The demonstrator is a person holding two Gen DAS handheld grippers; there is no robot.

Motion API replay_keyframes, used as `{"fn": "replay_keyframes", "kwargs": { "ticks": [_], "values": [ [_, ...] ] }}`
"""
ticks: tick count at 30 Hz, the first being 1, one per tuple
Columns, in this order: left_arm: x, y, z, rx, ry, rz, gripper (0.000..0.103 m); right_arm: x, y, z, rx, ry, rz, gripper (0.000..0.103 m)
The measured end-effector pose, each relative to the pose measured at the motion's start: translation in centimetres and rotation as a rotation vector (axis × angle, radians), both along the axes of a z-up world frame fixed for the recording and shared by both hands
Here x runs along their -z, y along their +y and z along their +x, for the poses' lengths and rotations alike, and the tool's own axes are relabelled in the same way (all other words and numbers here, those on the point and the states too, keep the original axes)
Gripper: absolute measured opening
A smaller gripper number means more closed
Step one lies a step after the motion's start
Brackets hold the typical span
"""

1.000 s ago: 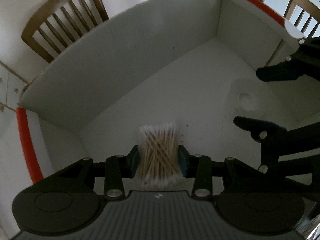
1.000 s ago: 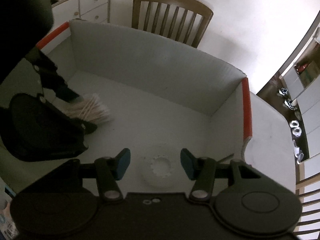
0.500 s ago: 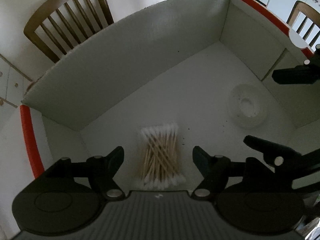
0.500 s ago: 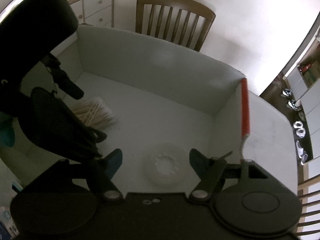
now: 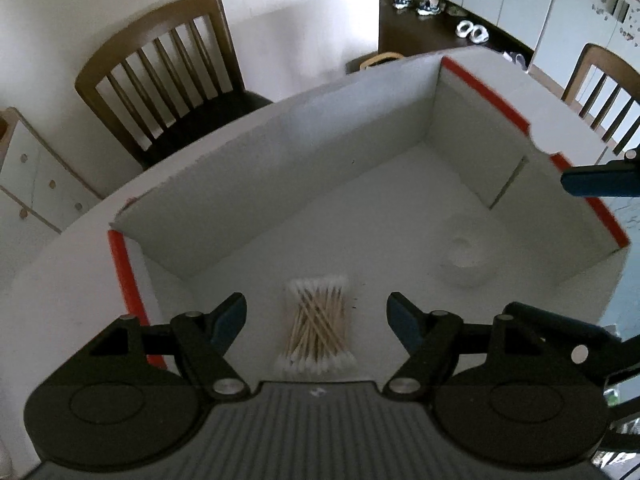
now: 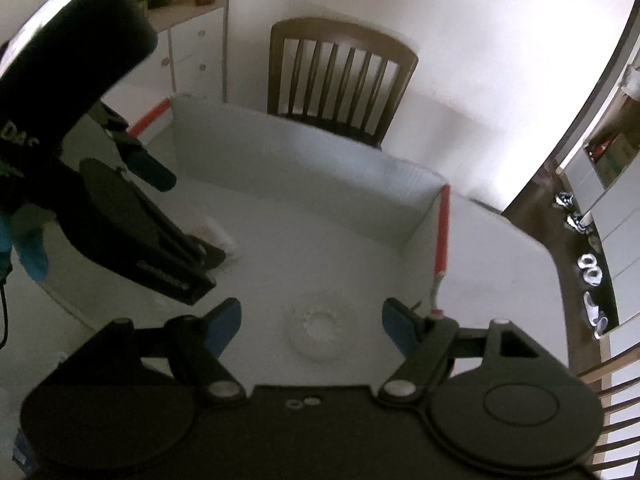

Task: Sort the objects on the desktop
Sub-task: 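Withdraw both tools from the red box back toward the table items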

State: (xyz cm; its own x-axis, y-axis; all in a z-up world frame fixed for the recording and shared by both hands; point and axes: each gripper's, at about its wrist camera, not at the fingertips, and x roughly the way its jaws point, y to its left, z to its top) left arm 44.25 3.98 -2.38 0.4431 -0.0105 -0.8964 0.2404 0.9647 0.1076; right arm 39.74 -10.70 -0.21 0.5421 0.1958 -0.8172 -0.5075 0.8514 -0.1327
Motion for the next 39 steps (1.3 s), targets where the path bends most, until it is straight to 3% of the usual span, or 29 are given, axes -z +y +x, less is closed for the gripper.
{"fn": "replay_keyframes", "kwargs": {
  "ticks": [11,23,39],
  "values": [
    [-4.9,-0.8,-3.0,-0.014,-0.071,0.018,0.077,-4.1,-0.6,-3.5,-0.012,-0.063,0.021,0.078],
    [-8.4,-2.2,-7.7,-0.031,-0.138,0.031,0.077,-7.7,-2.6,-8.1,-0.020,-0.119,0.056,0.078],
    [-12.6,-4.8,-14.7,-0.048,-0.260,0.039,0.077,-9.9,-6.1,-14.0,-0.036,-0.157,0.076,0.078]
  ]
}}
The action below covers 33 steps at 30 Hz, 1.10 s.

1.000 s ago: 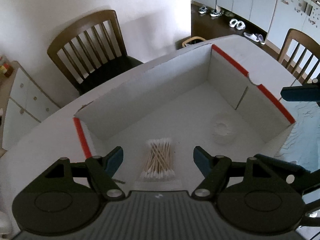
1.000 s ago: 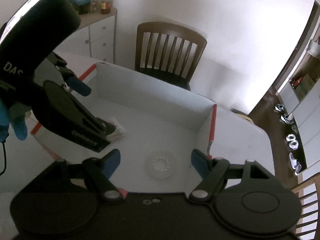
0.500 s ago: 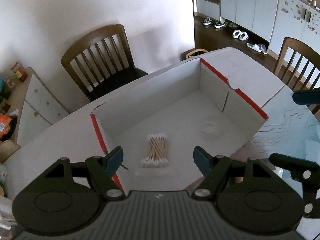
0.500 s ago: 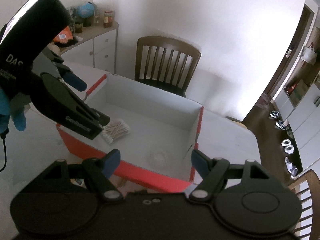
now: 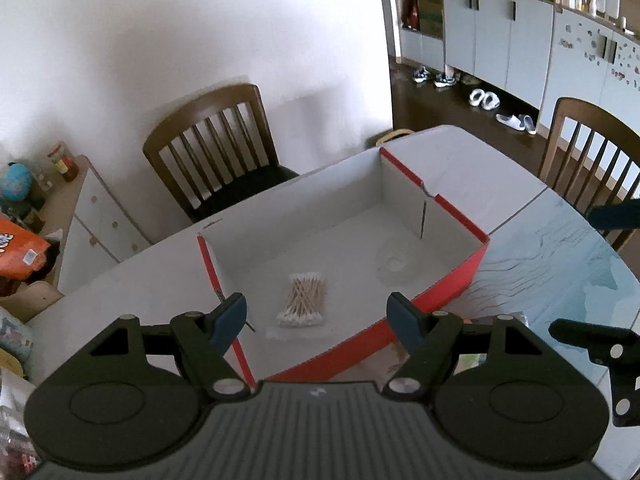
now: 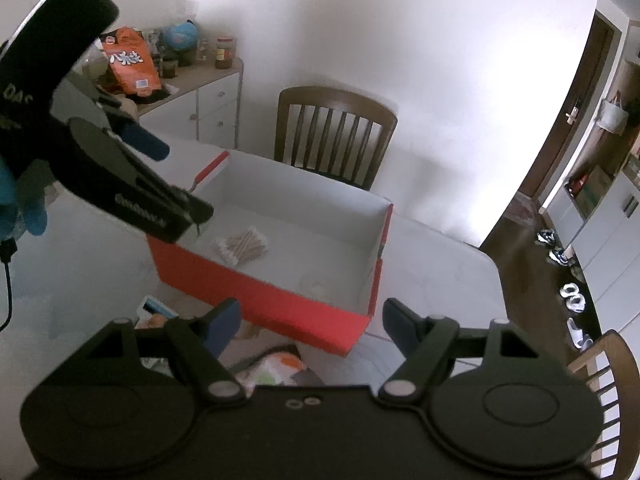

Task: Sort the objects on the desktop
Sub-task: 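Withdraw both tools from the red box back toward the table items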

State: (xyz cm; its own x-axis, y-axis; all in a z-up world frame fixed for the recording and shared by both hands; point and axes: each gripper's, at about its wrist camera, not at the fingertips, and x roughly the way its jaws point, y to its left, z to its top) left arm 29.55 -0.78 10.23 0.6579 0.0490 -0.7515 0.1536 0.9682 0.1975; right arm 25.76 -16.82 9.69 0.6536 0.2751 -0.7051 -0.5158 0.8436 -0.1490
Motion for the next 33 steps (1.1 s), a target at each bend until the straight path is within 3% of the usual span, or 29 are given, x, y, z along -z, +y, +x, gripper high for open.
{"fn": "replay_keyframes", "kwargs": {
  "ticks": [18,33],
  "values": [
    [-1.3,-2.2,-9.1,-0.061,-0.207,-0.001,0.077,0.2,-4.6,-7.0,0.024,-0.053,0.074,0.078],
    [1.9,-2.6,-14.8,-0.075,-0.247,-0.024,0.077,2.6,-6.2,-10.4,0.076,-0.086,0.087,0.078]
  ]
}}
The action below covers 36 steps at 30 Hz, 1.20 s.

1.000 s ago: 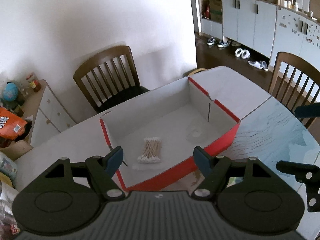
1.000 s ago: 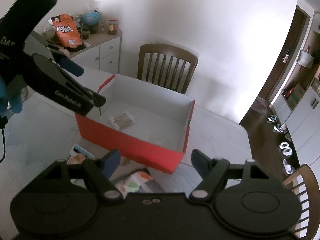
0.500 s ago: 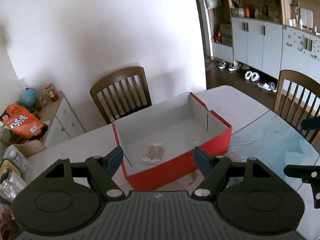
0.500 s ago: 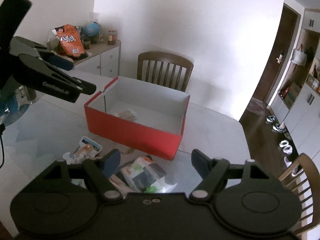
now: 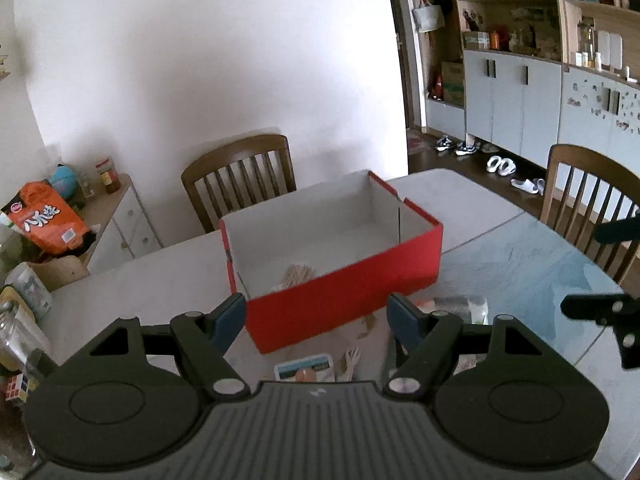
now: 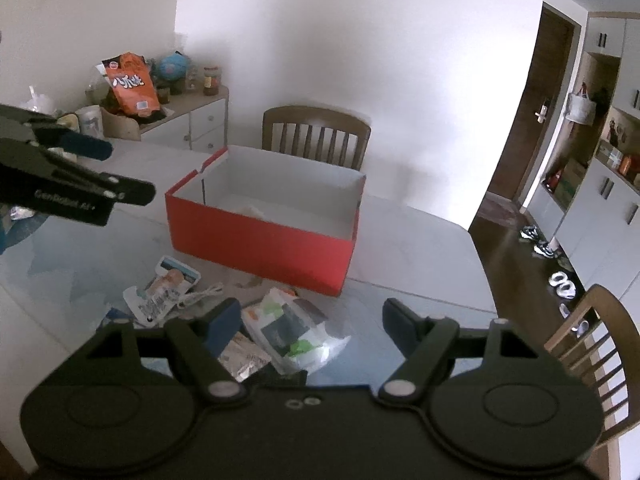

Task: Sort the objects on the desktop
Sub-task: 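Withdraw both tools from the red box back toward the table items, then grasp the blue packet with the left tool while the right tool grasps the black bag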

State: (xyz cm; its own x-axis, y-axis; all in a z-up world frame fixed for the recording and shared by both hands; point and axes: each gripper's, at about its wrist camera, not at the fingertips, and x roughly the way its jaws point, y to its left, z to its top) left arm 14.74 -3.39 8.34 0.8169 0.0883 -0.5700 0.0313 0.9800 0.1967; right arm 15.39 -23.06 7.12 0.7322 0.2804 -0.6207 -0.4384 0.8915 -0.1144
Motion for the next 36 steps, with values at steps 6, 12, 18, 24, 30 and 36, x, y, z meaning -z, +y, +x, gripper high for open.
{"fn": "replay_keyframes", "kwargs": {
  "ticks": [6,12,18,24,30,36],
  "values": [
    [2.1,0.3,-1.7,0.028,-0.019,0.030,0.077,1.8,-0.3,-1.0,0.017,0.010,0.002,0.078],
    [4.4,1.1,-2.9,0.045,-0.017,0.023,0.077,3.7,0.2,-1.6,0.012,0.013,-0.028,0.078],
    [6.7,2.2,-3.5,0.044,-0.011,0.014,0.077,5.2,0.2,-2.0,0.029,0.023,-0.030,0.078],
    [9.0,3.2,-3.8,0.055,0.014,0.005,0.077,7.1,0.5,-2.2,0.041,0.053,-0.035,0.078],
    [11.5,4.2,-3.6,0.080,0.046,-0.001,0.077,8.6,0.5,-2.2,0.059,0.066,-0.024,0.078],
    [14.2,5.3,-3.1,0.115,0.089,-0.010,0.077,10.7,0.8,-2.0,0.066,0.103,-0.037,0.078]
  ]
}}
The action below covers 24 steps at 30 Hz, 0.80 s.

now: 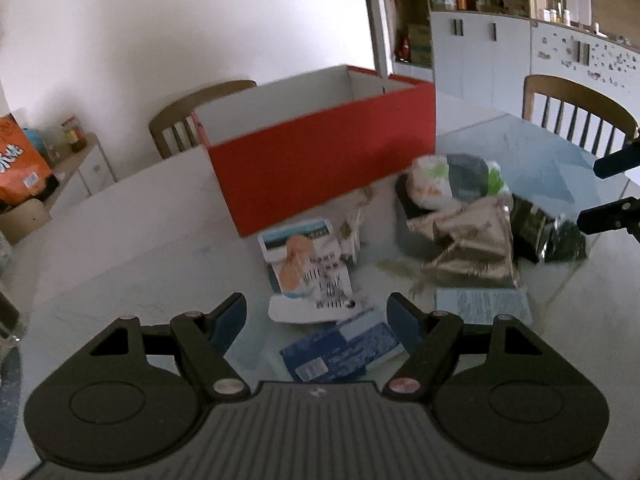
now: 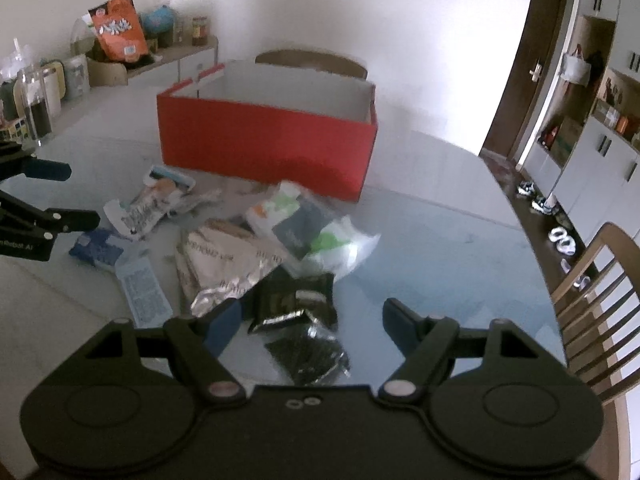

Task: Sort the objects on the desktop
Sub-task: 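Grasp the blue packet with the left tool while the right tool grasps the black bag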

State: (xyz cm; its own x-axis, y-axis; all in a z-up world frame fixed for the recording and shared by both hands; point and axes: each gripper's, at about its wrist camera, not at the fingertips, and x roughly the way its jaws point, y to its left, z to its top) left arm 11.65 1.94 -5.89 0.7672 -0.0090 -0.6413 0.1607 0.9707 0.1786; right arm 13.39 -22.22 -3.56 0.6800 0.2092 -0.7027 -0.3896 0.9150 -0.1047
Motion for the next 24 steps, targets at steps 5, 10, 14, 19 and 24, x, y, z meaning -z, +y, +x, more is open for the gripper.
{"fn": "replay_keyframes", "kwargs": {
  "ticks": [5,10,14,19,24],
  "values": [
    [2.1,0.7,0.7,0.052,0.029,-0.010,0.077,1.7,0.4,0.1,0.003,0.028,-0.011,0.078],
    [3.2,1.9,1.5,0.087,0.038,-0.071,0.077,3.1,0.7,0.5,0.002,0.056,-0.020,0.078],
    [3.5,2.8,2.2,0.102,0.067,-0.156,0.077,3.8,1.0,0.8,0.002,0.068,-0.024,0.078],
    [3.7,3.3,1.9,0.152,0.092,-0.203,0.077,4.2,1.2,1.0,0.001,0.080,-0.022,0.078],
    [4.2,3.0,1.4,0.160,0.104,-0.199,0.077,4.8,1.2,1.5,0.014,0.090,-0.032,0.078]
  ]
}}
